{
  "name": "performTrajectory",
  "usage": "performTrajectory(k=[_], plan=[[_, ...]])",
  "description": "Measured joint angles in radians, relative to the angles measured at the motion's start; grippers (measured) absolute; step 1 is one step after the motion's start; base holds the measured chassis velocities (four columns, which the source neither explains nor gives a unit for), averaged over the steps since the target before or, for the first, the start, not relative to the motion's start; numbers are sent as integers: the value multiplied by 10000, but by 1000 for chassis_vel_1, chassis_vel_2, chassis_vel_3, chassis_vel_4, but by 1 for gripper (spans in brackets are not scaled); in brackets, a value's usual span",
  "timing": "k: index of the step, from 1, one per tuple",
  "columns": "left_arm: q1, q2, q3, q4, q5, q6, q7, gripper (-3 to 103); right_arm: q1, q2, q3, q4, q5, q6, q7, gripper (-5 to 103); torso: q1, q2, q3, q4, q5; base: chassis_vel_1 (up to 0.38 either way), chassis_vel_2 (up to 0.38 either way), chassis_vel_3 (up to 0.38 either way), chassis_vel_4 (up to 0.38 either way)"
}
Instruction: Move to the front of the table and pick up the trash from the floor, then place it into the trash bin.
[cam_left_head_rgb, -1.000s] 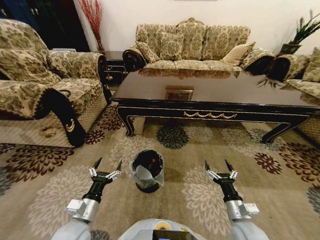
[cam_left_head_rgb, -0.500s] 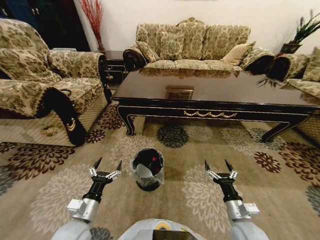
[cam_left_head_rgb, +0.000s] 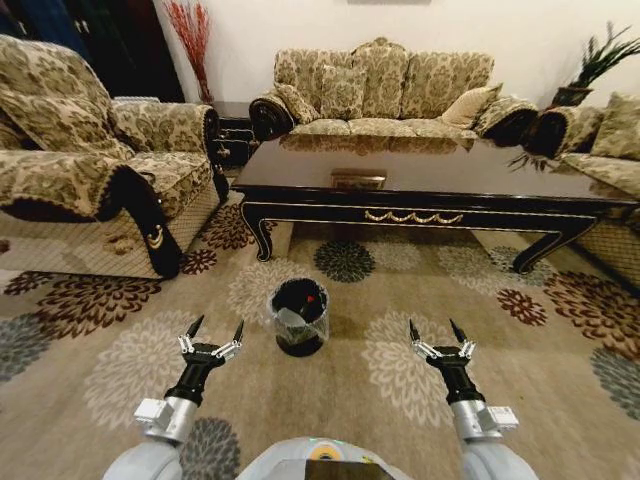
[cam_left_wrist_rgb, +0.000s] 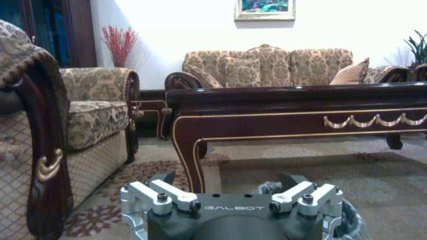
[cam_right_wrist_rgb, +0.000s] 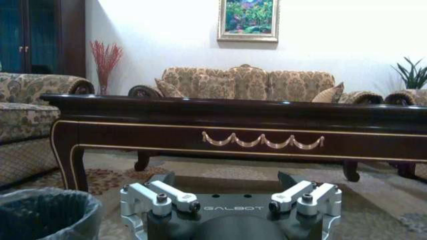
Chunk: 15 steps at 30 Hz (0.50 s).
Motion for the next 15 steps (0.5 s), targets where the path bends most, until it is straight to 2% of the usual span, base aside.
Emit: performTrajectory(k=[15], plan=[[0, 0, 0, 1, -1, 1, 0, 100, 0, 0, 0, 0, 0, 0, 3, 100, 0, 0, 0, 0, -1, 159, -152, -153, 149]])
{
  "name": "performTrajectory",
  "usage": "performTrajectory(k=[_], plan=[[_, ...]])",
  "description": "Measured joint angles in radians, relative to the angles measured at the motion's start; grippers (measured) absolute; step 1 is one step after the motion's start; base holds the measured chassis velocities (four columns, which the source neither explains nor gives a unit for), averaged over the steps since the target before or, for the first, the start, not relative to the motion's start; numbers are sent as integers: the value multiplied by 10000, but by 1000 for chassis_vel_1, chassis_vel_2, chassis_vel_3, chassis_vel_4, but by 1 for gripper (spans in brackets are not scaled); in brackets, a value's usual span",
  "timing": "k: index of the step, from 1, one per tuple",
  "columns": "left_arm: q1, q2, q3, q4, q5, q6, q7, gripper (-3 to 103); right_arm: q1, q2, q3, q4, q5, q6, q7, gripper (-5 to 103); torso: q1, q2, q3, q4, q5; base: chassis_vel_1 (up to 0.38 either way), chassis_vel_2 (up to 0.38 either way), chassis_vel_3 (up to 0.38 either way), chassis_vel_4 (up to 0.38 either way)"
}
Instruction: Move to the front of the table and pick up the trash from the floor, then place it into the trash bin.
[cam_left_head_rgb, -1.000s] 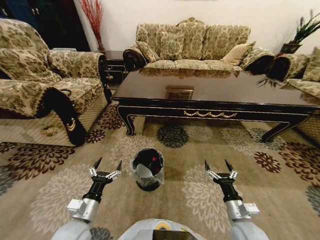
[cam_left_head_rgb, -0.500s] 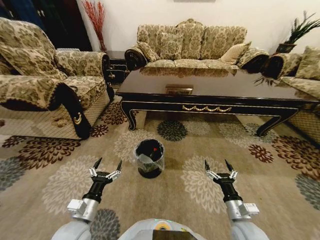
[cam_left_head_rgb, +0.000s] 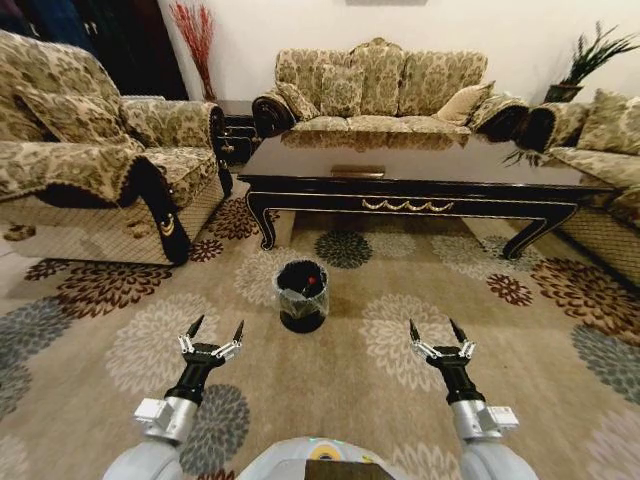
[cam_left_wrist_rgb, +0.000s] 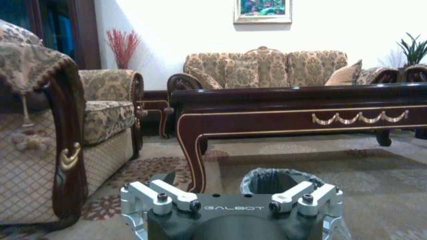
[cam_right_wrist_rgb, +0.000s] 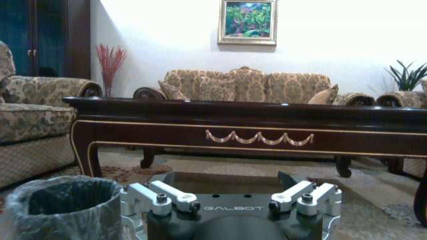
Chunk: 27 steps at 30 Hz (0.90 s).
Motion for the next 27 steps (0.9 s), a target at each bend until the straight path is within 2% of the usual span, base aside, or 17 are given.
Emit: performTrajectory(k=[27], plan=[[0, 0, 1, 0, 0, 0, -1, 100, 0, 0, 0, 0, 0, 0, 1, 100, 0, 0, 0, 0, 0, 171, -175, -172, 170]])
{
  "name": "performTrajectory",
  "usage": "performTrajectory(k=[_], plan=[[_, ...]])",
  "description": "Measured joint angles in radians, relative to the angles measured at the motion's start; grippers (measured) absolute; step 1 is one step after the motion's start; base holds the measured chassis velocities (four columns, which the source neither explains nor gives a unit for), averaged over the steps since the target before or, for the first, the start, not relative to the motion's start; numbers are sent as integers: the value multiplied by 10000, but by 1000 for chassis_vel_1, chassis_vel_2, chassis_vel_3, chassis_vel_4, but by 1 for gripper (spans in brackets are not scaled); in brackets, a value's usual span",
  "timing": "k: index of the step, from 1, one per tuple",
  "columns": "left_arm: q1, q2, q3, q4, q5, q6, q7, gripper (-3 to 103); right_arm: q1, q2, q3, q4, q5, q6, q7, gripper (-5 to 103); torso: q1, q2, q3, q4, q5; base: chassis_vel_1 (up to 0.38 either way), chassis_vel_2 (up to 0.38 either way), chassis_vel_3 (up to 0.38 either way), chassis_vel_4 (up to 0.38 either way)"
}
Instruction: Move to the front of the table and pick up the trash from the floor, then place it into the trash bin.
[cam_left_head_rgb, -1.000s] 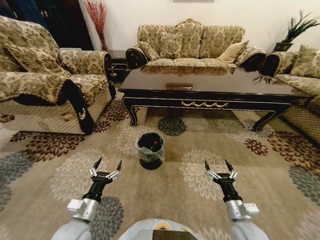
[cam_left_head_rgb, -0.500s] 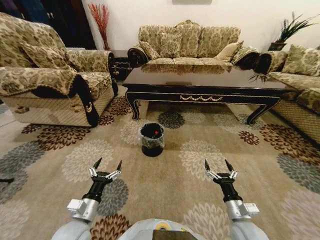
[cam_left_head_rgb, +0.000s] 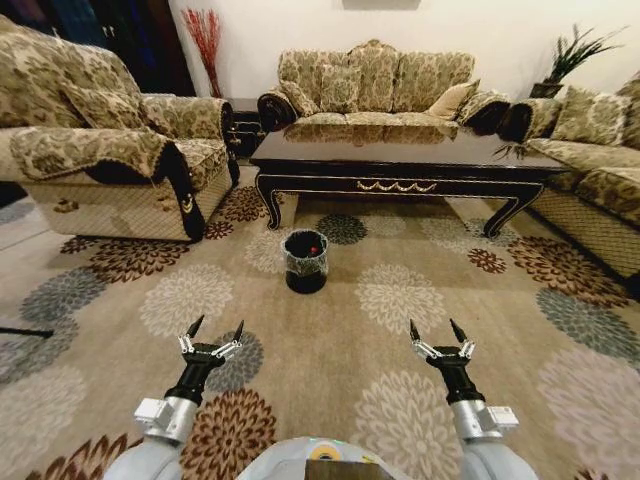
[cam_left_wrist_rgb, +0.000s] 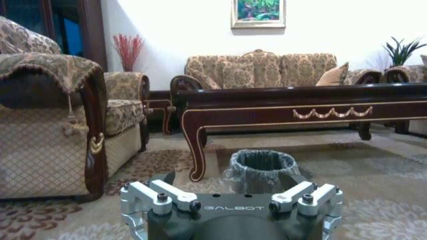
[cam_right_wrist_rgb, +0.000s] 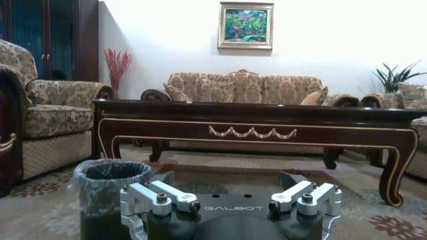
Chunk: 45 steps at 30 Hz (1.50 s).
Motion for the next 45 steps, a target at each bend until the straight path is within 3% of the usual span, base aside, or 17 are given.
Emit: performTrajectory(k=[13, 45], plan=[[1, -1, 0, 0, 0, 1, 0, 100, -3, 0, 0, 0, 0, 0, 0, 100, -2, 3, -2, 0, 0, 146, -144, -151, 152], [-1, 0, 0, 0, 0, 0, 0, 100, 0, -1, 0, 0, 0, 0, 0, 100, 0, 0, 0, 0, 0, 2, -4, 0, 2]])
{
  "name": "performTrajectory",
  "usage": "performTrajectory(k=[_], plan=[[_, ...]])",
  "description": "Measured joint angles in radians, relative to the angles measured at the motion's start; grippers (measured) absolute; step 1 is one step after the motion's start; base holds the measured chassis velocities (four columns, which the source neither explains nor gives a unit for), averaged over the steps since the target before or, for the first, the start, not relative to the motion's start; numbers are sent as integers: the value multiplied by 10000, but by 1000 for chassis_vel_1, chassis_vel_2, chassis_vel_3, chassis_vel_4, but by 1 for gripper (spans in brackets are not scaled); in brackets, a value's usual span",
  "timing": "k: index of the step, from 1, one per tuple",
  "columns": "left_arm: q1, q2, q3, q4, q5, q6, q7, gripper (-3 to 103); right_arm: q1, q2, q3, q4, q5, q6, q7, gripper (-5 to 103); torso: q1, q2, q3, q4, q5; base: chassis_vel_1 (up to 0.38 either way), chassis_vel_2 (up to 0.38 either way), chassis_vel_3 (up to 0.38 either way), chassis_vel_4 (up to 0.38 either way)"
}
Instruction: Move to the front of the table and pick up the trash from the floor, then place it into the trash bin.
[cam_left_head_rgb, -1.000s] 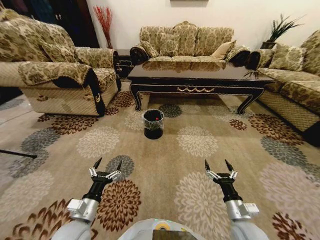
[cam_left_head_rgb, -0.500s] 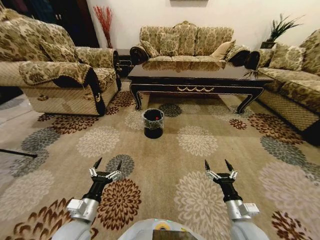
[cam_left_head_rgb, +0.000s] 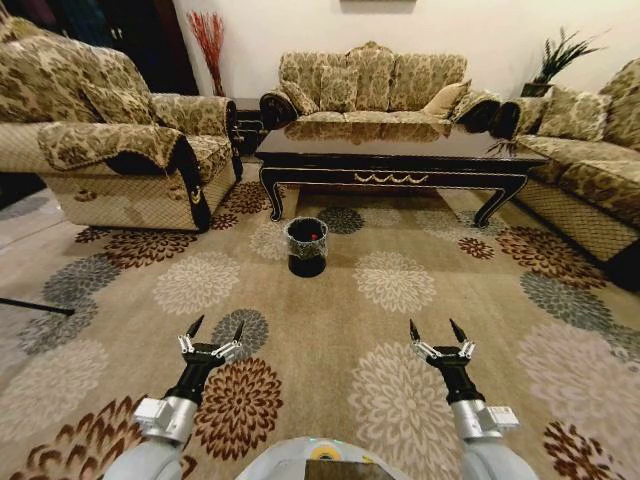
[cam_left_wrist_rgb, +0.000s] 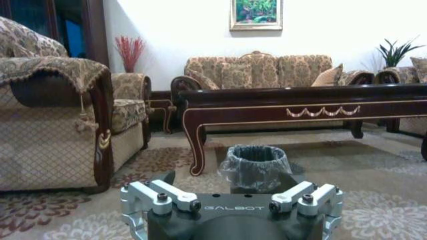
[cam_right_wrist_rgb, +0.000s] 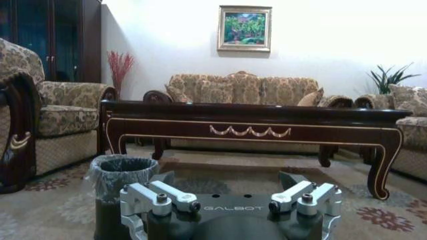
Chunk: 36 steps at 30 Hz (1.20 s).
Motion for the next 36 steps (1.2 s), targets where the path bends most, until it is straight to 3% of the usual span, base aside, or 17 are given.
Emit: performTrajectory(k=[36], plan=[[0, 0, 0, 0, 0, 0, 0, 100, 0, 0, 0, 0, 0, 0, 0, 100, 17, 73, 35, 0, 0, 0, 0, 0, 0]])
